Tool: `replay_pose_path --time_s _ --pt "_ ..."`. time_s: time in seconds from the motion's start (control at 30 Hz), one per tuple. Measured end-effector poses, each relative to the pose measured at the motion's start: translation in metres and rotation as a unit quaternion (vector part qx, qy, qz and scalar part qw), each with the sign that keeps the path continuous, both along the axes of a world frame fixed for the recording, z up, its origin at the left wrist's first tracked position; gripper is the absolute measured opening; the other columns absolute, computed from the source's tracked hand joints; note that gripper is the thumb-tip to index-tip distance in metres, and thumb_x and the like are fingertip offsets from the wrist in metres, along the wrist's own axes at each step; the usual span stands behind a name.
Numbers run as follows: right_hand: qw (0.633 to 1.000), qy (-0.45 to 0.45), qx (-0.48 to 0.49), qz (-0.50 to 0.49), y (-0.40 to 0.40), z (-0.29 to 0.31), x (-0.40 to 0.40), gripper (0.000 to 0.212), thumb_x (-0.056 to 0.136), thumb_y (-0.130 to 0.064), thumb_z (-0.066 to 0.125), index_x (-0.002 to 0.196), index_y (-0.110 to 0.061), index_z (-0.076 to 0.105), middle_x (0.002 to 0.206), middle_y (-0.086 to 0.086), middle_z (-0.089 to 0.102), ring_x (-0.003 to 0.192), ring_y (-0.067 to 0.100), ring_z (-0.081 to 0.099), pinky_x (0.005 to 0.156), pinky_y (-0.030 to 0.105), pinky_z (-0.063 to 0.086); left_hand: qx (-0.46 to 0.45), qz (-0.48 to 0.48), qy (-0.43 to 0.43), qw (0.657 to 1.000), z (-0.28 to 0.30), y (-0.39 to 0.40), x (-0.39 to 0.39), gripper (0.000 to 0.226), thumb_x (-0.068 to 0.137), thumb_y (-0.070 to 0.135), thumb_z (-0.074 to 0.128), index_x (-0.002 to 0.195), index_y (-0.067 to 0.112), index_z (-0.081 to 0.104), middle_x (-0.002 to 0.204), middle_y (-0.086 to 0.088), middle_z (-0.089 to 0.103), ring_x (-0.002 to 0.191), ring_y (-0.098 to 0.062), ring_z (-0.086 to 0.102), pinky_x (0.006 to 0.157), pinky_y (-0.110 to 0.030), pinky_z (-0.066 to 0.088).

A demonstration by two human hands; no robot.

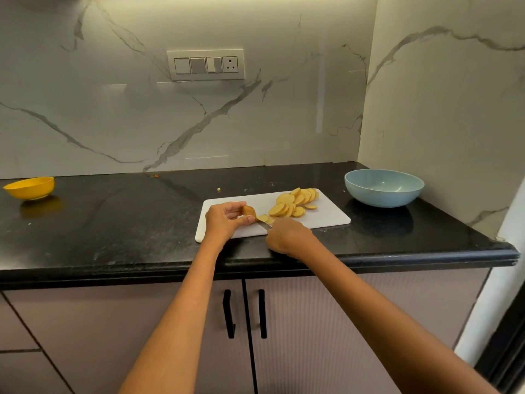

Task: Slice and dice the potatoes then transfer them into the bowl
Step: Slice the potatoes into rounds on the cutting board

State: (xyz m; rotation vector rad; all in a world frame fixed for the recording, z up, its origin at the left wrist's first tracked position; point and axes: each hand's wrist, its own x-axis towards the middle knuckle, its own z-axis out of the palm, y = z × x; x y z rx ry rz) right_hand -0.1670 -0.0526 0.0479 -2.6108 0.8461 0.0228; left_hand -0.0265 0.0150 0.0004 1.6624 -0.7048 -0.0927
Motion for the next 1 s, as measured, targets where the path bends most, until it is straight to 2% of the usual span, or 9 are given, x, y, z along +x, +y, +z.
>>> replay_pose_path --time_s 0.13,0.27,0.37,0.53,0.63,0.7,0.77,0.9,1.0 --pt "0.999 -0.036 -0.011 -0.035 -0.01 -0.005 -0.015 0.033 0.098 -0.025 0.042 0.124 -0.007 0.05 0.125 0.009 0.054 0.113 0.025 0.052 0.082 0.03 0.037 -0.001 -0.008 0.01 1.0 0.0 -0.001 0.002 0.053 0.066 0.001 0.079 0.115 0.003 0.062 0.11 -0.013 0.066 0.1 -0.018 0.062 0.092 -0.026 0.047" --pt "0.997 -0.066 0.019 -0.042 -0.017 0.006 -0.01 0.03 0.098 -0.022 0.041 0.119 -0.004 0.053 0.108 0.011 0.056 0.099 0.025 0.054 0.081 0.031 0.041 0.007 -0.013 0.01 1.0 -0.001 -0.002 0.003 0.051 0.067 0.003 0.079 0.115 0.006 0.063 0.11 -0.012 0.067 0.104 -0.02 0.062 0.092 -0.027 0.046" --pt "0.998 -0.061 0.021 -0.021 -0.011 0.01 -0.002 0.032 0.099 -0.023 0.04 0.119 -0.002 0.052 0.095 0.009 0.049 0.087 0.021 0.049 0.073 0.029 0.04 0.004 -0.007 0.01 1.0 -0.002 -0.002 0.005 0.051 0.065 0.002 0.08 0.114 0.005 0.064 0.108 -0.013 0.067 0.103 -0.021 0.063 0.092 -0.027 0.047" --pt "0.999 -0.051 0.011 -0.012 -0.001 0.008 0.003 0.035 0.099 -0.024 0.038 0.123 -0.002 0.05 0.086 0.008 0.046 0.086 0.021 0.047 0.073 0.029 0.04 -0.002 0.0 0.018 1.0 -0.001 -0.001 0.003 0.053 0.063 0.001 0.081 0.113 0.002 0.063 0.107 -0.015 0.068 0.099 -0.02 0.065 0.094 -0.031 0.049" --pt "0.999 -0.046 0.018 -0.011 0.001 0.01 0.003 0.035 0.098 -0.022 0.039 0.125 -0.001 0.049 0.093 0.009 0.046 0.085 0.021 0.047 0.075 0.029 0.041 0.0 0.002 0.017 1.0 -0.002 -0.002 0.004 0.053 0.063 0.002 0.082 0.112 0.002 0.064 0.106 -0.015 0.068 0.099 -0.021 0.065 0.095 -0.035 0.049" --pt "0.999 -0.042 0.032 -0.01 0.002 0.012 0.003 0.035 0.098 -0.021 0.04 0.125 -0.001 0.048 0.09 0.009 0.047 0.075 0.02 0.048 0.074 0.029 0.041 0.002 0.004 0.016 1.0 -0.002 -0.002 0.004 0.053 0.062 0.003 0.082 0.112 0.003 0.064 0.105 -0.014 0.069 0.098 -0.02 0.066 0.095 -0.035 0.05" --pt "0.999 -0.034 0.041 -0.008 0.004 0.015 0.002 0.034 0.099 -0.021 0.038 0.122 0.001 0.049 0.075 0.009 0.047 0.06 0.017 0.045 0.066 0.027 0.043 0.003 0.006 0.011 1.0 -0.002 -0.002 0.004 0.052 0.062 0.004 0.082 0.112 0.003 0.064 0.105 -0.014 0.069 0.098 -0.02 0.066 0.094 -0.035 0.05" --pt "0.998 -0.016 0.058 0.001 0.008 0.025 0.005 0.033 0.1 -0.024 0.035 0.109 0.003 0.053 0.061 0.008 0.044 0.049 0.014 0.042 0.047 0.022 0.036 0.007 0.006 -0.001 1.0 -0.001 -0.001 0.003 0.05 0.063 0.006 0.082 0.11 0.002 0.065 0.104 -0.014 0.069 0.098 -0.021 0.066 0.094 -0.036 0.05" --pt "0.999 -0.013 0.042 0.013 0.01 0.023 0.017 0.036 0.101 -0.029 0.037 0.11 0.002 0.053 0.067 0.01 0.051 0.056 0.017 0.05 0.051 0.022 0.041 0.012 0.011 -0.018 1.0 -0.001 -0.002 0.002 0.048 0.064 0.003 0.08 0.109 0.001 0.066 0.104 -0.014 0.069 0.097 -0.021 0.066 0.094 -0.038 0.05"
